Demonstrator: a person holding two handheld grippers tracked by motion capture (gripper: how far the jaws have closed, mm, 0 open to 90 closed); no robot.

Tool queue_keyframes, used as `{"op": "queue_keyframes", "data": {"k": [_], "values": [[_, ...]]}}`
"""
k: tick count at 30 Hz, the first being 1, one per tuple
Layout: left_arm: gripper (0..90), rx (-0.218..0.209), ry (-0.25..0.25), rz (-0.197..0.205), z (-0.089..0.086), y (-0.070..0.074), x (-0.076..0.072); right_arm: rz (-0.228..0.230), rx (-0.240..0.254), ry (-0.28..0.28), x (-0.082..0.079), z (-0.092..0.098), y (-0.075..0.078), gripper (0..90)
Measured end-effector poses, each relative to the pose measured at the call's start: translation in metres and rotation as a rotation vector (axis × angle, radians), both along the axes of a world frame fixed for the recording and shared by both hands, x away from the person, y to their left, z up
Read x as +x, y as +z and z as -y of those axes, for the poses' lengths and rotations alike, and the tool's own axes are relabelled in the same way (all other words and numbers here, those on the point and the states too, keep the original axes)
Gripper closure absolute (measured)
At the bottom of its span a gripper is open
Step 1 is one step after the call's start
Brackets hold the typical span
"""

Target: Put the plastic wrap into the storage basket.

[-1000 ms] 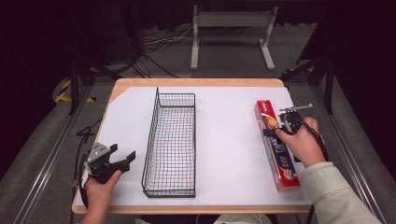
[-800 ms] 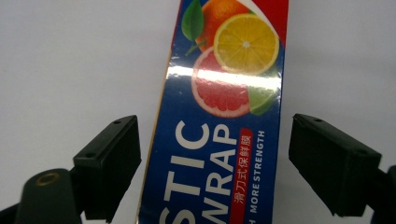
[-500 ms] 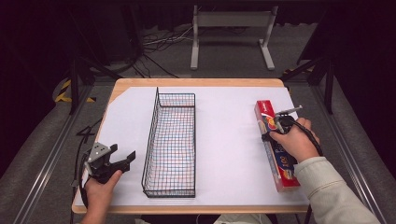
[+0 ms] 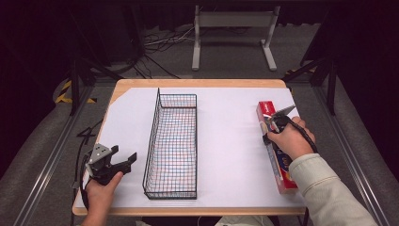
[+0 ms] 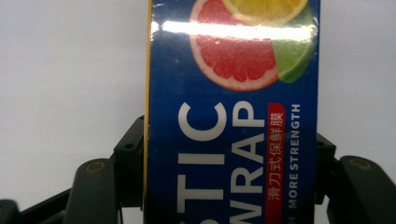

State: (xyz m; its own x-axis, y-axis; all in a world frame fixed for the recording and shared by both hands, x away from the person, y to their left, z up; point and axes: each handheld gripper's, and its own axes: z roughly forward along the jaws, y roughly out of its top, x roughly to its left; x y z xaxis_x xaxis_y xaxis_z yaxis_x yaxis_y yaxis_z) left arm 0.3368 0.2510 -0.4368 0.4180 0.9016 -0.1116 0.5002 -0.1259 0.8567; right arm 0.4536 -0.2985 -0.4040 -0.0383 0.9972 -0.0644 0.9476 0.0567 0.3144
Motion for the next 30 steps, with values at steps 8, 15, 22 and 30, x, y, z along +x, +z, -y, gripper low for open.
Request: {"op": "queue_keyframes", "data": {"k": [8, 15, 22, 30], "values": [[21.1, -0.007, 0.003, 0.001, 0.0, 0.0, 0.0, -0.024, 0.005, -0.017, 0.003, -0.001, 0.003, 39.2], [21.1, -0.009, 0.005, 0.002, -0.001, 0.0, 0.0, -0.013, 0.055, -0.02, 0.002, -0.003, 0.011, 39.4], [21.1, -0.005, 0.008, 0.008, -0.001, 0.001, 0.0, 0.008, 0.086, -0.007, 0.002, -0.014, 0.024, 39.4], [21.0, -0.005, 0.007, 0.006, -0.001, 0.001, -0.002, 0.027, 0.102, 0.001, 0.0, -0.025, 0.042, 39.4]]}}
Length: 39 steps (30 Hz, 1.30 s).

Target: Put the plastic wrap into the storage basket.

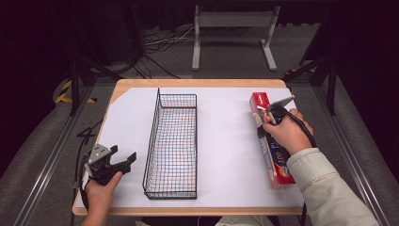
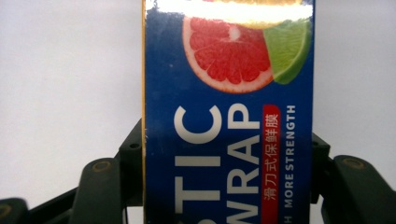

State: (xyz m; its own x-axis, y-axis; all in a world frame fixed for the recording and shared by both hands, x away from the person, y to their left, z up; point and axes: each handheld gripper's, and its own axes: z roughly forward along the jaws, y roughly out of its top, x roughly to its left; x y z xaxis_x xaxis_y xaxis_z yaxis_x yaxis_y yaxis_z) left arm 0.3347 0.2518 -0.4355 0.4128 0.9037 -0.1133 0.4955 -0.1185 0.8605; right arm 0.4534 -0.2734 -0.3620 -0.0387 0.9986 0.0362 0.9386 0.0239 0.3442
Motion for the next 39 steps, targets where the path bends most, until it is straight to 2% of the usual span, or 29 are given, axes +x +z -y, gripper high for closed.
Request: {"op": "queue_keyframes", "data": {"k": [3, 5, 10, 15, 22, 26, 30, 32, 37, 39], "values": [[21.0, -0.002, 0.0, 0.008, 0.0, 0.002, -0.002, 0.013, 0.013, 0.0, -0.003, -0.006, 0.013, 39.4], [21.0, -0.004, -0.004, 0.011, 0.0, 0.002, -0.003, 0.02, 0.012, 0.003, -0.004, -0.007, 0.015, 39.4], [21.1, -0.001, -0.01, 0.012, 0.002, 0.002, -0.005, 0.031, 0.029, 0.01, -0.009, -0.015, 0.031, 39.4], [21.1, 0.004, -0.01, 0.01, 0.001, 0.001, -0.012, 0.039, 0.057, 0.01, -0.011, -0.025, 0.041, 39.4], [21.0, -0.001, 0.005, 0.011, -0.005, 0.001, -0.022, 0.066, 0.051, 0.03, -0.014, -0.038, 0.048, 39.4], [21.0, 0.006, 0.01, 0.013, -0.008, 0.001, -0.028, 0.069, 0.062, 0.037, -0.014, -0.053, 0.05, 39.3], [21.1, -0.001, 0.025, 0.008, -0.014, -0.001, -0.031, 0.073, 0.105, 0.027, -0.009, -0.07, 0.054, 39.3], [21.1, -0.006, 0.03, 0.006, -0.016, -0.002, -0.031, 0.077, 0.111, 0.03, -0.008, -0.073, 0.055, 39.3], [21.0, -0.022, 0.036, 0.004, -0.02, -0.003, -0.033, 0.099, 0.106, 0.044, -0.004, -0.099, 0.06, 39.3], [21.0, -0.023, 0.033, 0.006, -0.02, -0.003, -0.035, 0.097, 0.122, 0.043, -0.003, -0.111, 0.063, 39.2]]}}
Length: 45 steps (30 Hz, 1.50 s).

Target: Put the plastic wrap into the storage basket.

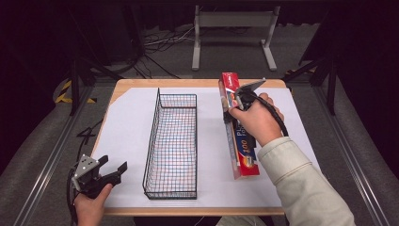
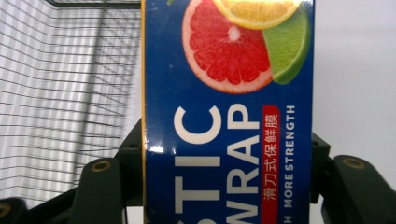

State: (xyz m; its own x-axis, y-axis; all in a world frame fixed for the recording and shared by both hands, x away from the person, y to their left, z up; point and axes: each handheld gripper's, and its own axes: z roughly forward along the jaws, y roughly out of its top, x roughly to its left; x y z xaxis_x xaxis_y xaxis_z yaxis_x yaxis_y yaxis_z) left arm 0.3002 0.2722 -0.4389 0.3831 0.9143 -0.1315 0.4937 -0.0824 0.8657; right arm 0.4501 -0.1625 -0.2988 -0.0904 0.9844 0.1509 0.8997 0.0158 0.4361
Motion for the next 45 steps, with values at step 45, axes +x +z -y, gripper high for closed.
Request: {"op": "queue_keyframes", "data": {"k": [45], "values": [[20.5, 0.005, -0.016, 0.021, 0.008, -0.001, 0.009, -0.019, 0.151, 0.01, 0.0, -0.123, 0.014, 39.0]]}}
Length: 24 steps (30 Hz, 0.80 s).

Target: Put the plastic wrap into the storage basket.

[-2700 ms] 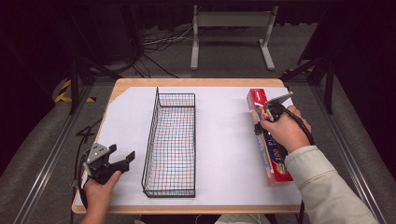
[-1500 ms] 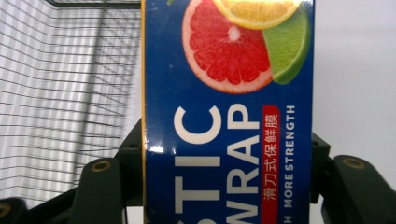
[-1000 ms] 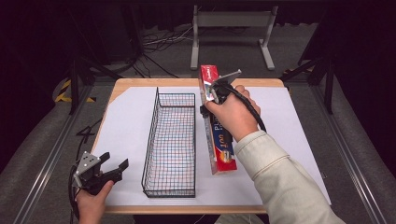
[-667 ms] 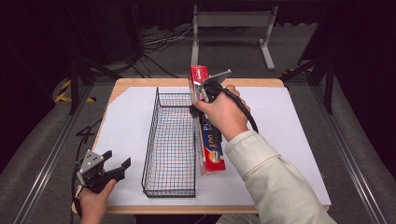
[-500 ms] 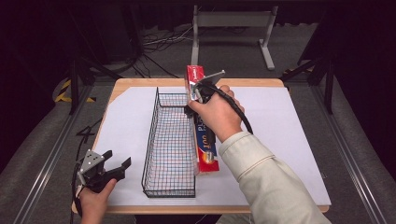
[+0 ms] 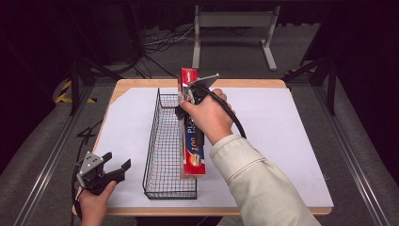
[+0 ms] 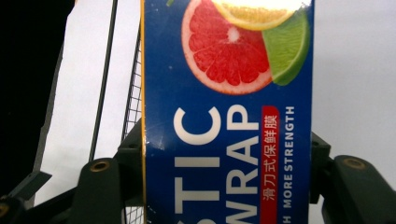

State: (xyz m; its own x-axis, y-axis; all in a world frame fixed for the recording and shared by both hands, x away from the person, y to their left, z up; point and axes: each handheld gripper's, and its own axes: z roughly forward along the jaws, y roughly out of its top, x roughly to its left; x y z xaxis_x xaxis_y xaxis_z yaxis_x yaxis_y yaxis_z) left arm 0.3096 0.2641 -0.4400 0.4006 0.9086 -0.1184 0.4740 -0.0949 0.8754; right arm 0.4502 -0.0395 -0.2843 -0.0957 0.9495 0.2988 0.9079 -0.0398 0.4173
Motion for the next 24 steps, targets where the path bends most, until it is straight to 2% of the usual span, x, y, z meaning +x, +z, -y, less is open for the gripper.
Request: {"op": "queue_keyframes", "data": {"k": [3, 9, 12, 17, 21, 24], "values": [[20.5, 0.003, -0.001, 0.0, 0.0, 0.0, 0.0, 0.019, 0.0, -0.013, -0.001, -0.005, -0.004, 38.9], [20.5, 0.0, 0.0, -0.002, 0.001, 0.0, 0.0, 0.015, 0.018, -0.019, -0.001, -0.009, -0.008, 38.9], [20.5, 0.004, -0.002, 0.0, 0.001, 0.0, 0.0, 0.009, 0.044, -0.043, -0.003, -0.016, -0.013, 39.0], [20.5, 0.002, -0.002, 0.0, 0.001, 0.0, 0.001, 0.01, 0.032, -0.041, -0.003, -0.02, -0.019, 39.0], [20.5, 0.003, -0.003, 0.001, 0.001, 0.0, 0.0, 0.009, 0.057, -0.07, -0.001, -0.023, -0.026, 38.9], [20.5, 0.004, -0.001, 0.0, 0.001, 0.0, 0.0, 0.012, 0.034, -0.073, 0.0, -0.024, -0.03, 39.0]]}}
